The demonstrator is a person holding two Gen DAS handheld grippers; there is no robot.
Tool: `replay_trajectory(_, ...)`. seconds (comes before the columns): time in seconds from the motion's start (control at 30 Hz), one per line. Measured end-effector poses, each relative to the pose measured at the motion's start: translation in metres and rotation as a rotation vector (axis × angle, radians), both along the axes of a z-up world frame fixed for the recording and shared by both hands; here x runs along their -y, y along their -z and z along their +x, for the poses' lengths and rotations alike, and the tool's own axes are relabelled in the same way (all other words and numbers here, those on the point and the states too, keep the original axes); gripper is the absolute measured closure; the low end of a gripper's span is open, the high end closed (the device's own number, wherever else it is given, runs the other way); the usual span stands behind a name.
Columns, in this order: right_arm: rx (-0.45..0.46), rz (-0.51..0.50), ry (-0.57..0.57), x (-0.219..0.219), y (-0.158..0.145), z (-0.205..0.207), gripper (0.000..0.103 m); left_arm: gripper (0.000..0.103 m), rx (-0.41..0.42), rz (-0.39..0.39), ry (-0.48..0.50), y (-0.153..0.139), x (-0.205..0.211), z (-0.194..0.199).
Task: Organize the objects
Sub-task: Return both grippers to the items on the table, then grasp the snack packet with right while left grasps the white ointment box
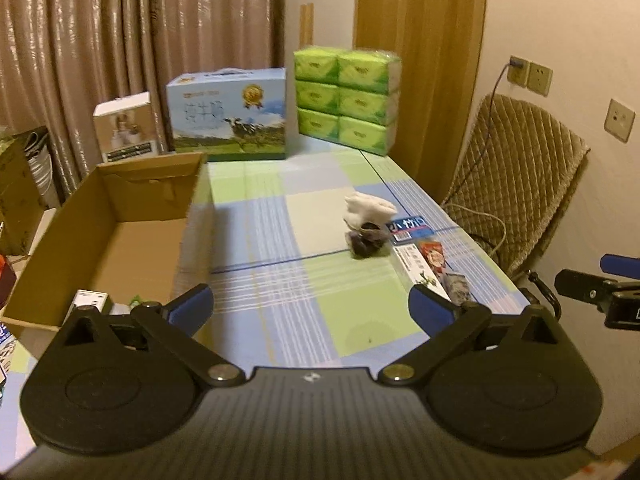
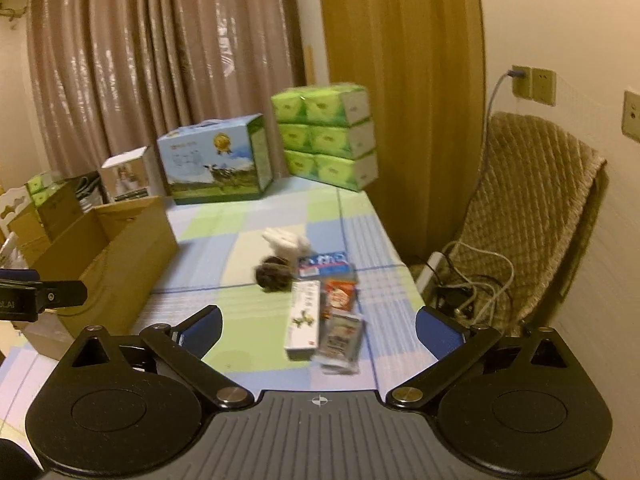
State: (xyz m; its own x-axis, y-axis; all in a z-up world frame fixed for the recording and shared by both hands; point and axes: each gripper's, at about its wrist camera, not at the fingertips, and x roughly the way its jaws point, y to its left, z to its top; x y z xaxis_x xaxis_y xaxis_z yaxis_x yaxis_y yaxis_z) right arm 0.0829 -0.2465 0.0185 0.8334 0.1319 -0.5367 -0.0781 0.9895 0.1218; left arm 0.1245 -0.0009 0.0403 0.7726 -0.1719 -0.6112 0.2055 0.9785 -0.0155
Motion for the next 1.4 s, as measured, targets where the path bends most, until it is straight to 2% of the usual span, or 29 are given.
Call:
replay_trajectory(0.43,-0.067,0.003,0.046,0.029,0.037,0.017,0.003,0.001,-0.055,0.031,0.055,0.038,0.045,0.038)
replay_trajectory(0.9,-0.115,-0.004,0.033,0.038,0.073,0.054,0.004,0.002,-0.102,0.059,0.112,0.086,0.085,0.083)
replay_trajectory(0.97,-0.119,-0.006,0.029,0.037,0.077,0.059,0.006,0.002,-0.104,0.059,0.116,0.090,0.087,0.087)
replay_trajectory(1.13,-0.140,0.002,0.014,0.036,0.088,0.073,0.023,0.006,-0.112,0.066,0.118,0.099,0.090,0.098)
replay_trajectory(1.4,-0.175,0.004,-0.006,0.031,0.107,0.101,0.040,0.008,-0.128,0.057,0.110,0.112,0.087,0.116)
